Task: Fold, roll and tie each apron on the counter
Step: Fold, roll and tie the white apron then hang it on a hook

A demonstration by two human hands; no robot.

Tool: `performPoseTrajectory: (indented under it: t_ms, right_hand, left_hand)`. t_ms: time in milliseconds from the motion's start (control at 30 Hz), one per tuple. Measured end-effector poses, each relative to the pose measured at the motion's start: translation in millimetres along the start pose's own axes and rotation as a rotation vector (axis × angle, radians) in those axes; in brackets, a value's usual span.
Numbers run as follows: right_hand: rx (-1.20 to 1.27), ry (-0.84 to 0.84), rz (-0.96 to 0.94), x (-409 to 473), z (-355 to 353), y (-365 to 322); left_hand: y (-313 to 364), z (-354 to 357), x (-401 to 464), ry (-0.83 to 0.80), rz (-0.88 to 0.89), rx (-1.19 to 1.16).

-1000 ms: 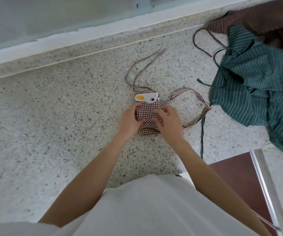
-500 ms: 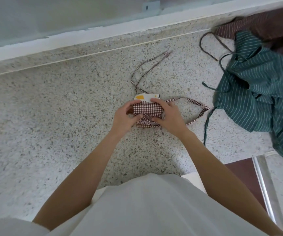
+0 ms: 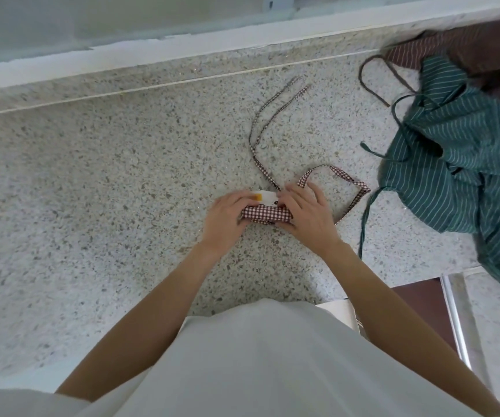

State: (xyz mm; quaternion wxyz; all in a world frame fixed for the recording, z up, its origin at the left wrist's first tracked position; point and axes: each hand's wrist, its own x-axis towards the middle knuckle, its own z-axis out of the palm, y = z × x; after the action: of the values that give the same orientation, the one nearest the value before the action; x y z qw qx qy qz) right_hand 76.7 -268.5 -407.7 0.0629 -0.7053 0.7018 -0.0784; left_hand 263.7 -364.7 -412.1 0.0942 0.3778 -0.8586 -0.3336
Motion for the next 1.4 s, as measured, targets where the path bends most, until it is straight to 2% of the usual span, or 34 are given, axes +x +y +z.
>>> performPoseTrajectory:
  t_ms: [67,200,267,367,433,467,567,667,767,867,1033,1200,1400]
  right_hand:
    - [0.035,-0.014,0.018,-2,2,4]
    - [0.22,0.117,0.176,2,-10,-1]
    - [0.424,0.139,0.328,9,-29,-9]
    - [0.712,0.043,0.528,21,-63,-17]
    - [0.92,0.029,0.644,26,-81,-23]
    - [1.05,0.047,0.696,25,-89,-27]
    - [1.379,0.099,0.808,21,-101,-32]
    - [1.508,0.125,0.814,12,-109,-35]
    - [1.482,0.173,0.811,-3,-111,-36]
    - [1.452,0.232,0.802,-21,-112,-39]
    - [1.441,0.38,0.77,-37,-111,-53]
    - [1.509,0.451,0.781,-40,-110,-69]
    - [1.445,0.636,0.893,-34,-106,-83]
  left_hand:
    - [-3,1,2,-0.062,0.004,-0.026]
    - [0,-7,8,-0.073,-0.072,-0.177]
    - [9,-18,11,0.007,-0.232,-0.378]
    - [29,-38,14,0.168,-0.497,-0.81]
    - [39,-47,16,0.171,-0.527,-1.041]
    - [44,-49,15,0.121,-0.524,-1.079]
    - [52,-46,8,-0.125,-0.481,-1.037]
    - [64,-41,-9,-0.293,-0.436,-1.078]
    - [81,-40,-28,-0.154,-0.335,-0.945]
    - [89,-42,-43,-0.054,-0.257,-0.936]
    - [84,-45,-51,-0.022,-0.249,-0.802]
    - [76,-51,-54,0.021,-0.255,-0.727]
    - [64,-70,-70,0.027,-0.076,-0.324]
